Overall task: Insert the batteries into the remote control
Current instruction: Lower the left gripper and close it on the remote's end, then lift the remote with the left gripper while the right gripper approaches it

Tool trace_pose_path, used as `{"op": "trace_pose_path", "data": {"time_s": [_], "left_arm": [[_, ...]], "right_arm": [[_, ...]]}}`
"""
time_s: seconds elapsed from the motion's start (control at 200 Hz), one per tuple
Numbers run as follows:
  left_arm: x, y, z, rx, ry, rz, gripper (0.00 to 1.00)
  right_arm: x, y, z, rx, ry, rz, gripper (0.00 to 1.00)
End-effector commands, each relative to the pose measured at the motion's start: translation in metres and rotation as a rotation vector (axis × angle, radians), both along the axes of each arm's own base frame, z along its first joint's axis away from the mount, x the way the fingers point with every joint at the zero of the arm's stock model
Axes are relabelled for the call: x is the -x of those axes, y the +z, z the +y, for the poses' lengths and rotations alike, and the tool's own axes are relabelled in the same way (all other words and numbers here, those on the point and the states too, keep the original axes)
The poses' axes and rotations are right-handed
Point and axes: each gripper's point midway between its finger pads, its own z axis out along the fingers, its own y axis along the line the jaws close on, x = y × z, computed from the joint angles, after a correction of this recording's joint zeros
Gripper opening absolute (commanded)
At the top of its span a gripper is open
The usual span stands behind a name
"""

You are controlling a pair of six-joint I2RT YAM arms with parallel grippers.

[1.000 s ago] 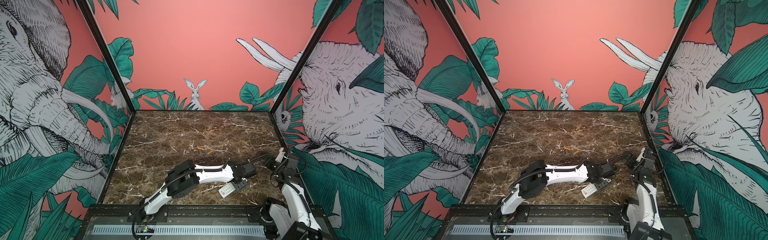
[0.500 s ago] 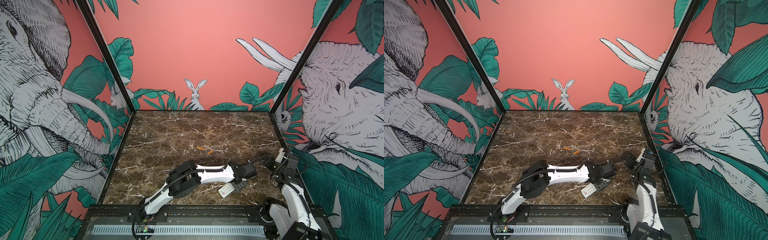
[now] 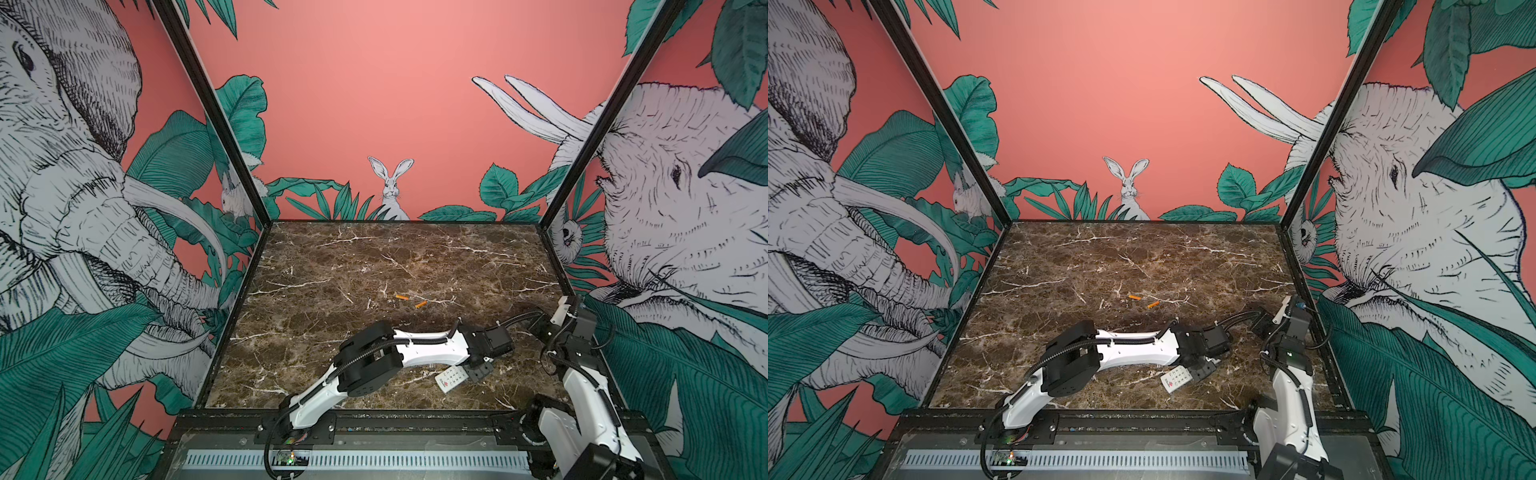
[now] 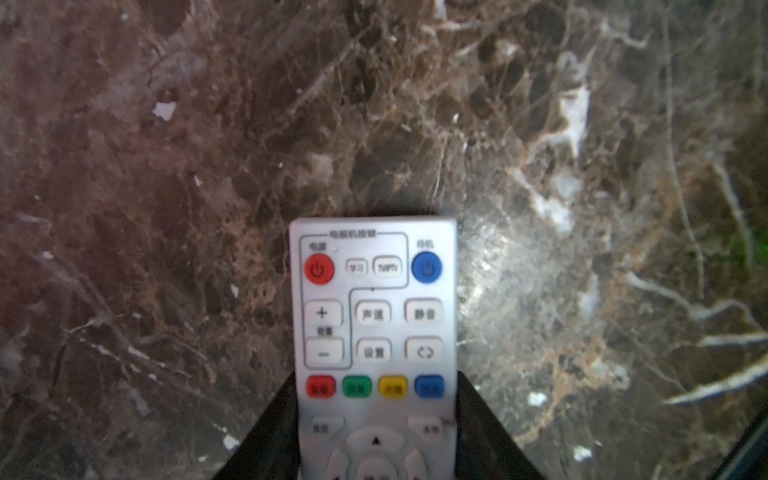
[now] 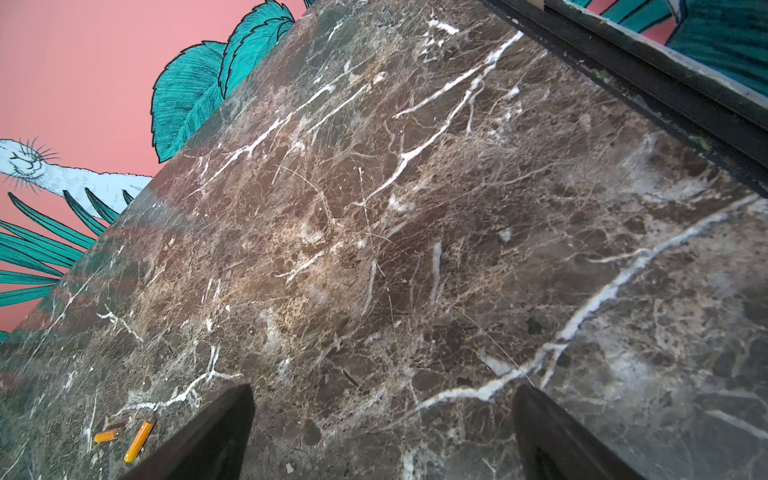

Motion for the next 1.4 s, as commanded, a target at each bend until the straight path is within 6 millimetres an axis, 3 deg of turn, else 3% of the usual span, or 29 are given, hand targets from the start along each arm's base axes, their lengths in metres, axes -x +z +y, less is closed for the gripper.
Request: {"op": "trace_pose_path", "data": {"time_s": [0.0, 0.305, 0.66, 0.85, 1.095, 1.395], "left_arm": [[0.002, 0.011, -0.002, 0.034, 0.013, -0.001, 0.32], [-0.022, 0.051, 0.016, 0.199, 0.118, 0.043, 0.23], [-0.055, 0.093, 0.069, 0.258, 0.193, -0.026, 0.22], [-0.069, 0.127, 0.092, 0.316, 0.206, -0.082, 0.22], [-0.092, 0.159, 0.145, 0.432, 0.311, -0.086, 0.21], [-0.107, 0.202, 0.197, 0.618, 0.401, -0.097, 0.21]], "right_arm": [[-0.003, 0.006, -0.001, 0.002, 0.003, -0.027, 0.99], [-0.001, 0.017, 0.007, -0.007, 0.044, -0.034, 0.98], [-0.006, 0.033, 0.032, -0.167, 0.107, -0.115, 0.97], [-0.010, 0.052, 0.064, -0.238, 0.196, -0.182, 0.96], [-0.012, 0.077, 0.108, -0.243, 0.344, -0.256, 0.96], [-0.011, 0.117, 0.167, -0.322, 0.555, -0.541, 0.97]]}}
